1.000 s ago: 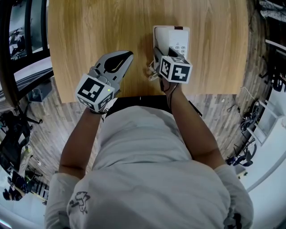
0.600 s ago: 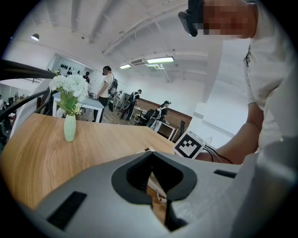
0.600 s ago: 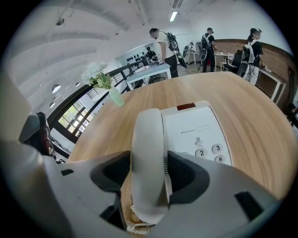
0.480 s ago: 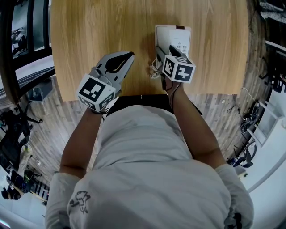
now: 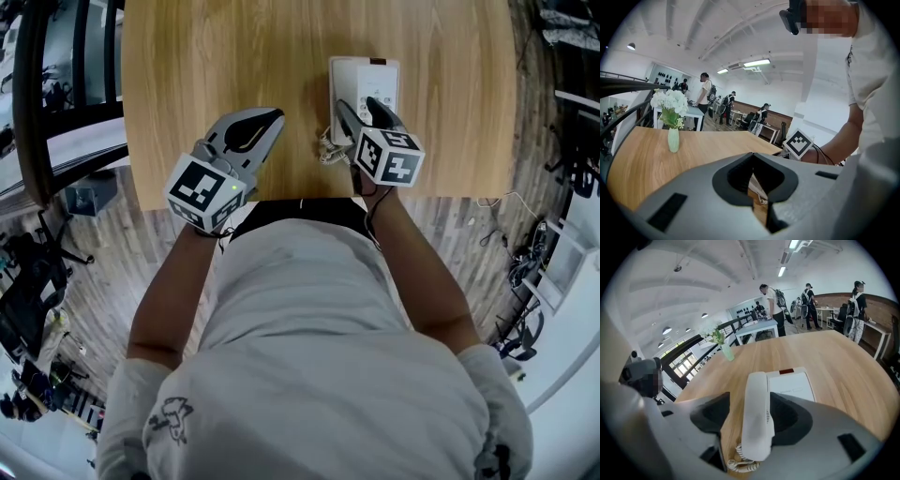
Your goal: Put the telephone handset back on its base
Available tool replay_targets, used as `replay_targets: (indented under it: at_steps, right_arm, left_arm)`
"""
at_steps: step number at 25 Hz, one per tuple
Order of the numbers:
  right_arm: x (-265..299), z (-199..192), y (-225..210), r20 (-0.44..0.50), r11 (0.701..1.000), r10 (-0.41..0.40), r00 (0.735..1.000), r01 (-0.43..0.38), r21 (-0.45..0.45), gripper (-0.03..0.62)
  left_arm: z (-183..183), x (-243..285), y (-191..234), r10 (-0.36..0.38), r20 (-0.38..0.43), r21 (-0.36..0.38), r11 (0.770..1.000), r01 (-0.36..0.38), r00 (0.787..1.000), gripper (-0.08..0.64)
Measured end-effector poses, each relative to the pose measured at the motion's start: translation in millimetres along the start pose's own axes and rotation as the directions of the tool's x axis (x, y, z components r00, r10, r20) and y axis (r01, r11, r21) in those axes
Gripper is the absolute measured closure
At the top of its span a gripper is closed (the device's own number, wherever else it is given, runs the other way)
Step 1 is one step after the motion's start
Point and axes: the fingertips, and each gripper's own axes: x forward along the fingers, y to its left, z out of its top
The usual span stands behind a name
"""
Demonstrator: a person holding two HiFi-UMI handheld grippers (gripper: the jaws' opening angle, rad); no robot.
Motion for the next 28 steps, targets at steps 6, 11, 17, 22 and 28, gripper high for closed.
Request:
replay_targets:
  at_steps: [6,11,17,22,28]
  right_arm:
    - [-32,31,31,0.121,0.992,0.059,0.991,-0.045,-0.118,0.325]
    - [-68,59,55,0.213,0.975,0.122,0.969,-0.077,-0.209,0.368]
    - [-122,87,76,0.333,0.956,0.192,0.923,-0.098,-0.278,0.423]
    - [-158,97,88,0.407,0.933,0.242,0.881,-0.097,-0.346,0.484]
    - [-203,111,111,0.457,0.893,0.286,0.842,-0.061,-0.447,0.558]
  left_arm:
    - [21,-18,-6,0.018,0.04,0.027,0.999,-0.019,0.999,0.554]
    - [45,-34,-16,0.014,0.076,0.052,0.998,-0.018,0.997,0.554]
    - [72,-62,-26,0.022,0.123,0.089,0.996,-0.033,0.992,0.554]
    - [91,-78,-38,0.017,0.161,0.117,0.992,-0.037,0.987,0.554]
    - [116,-99,-61,-0.004,0.216,0.145,0.989,-0.028,0.976,0.554]
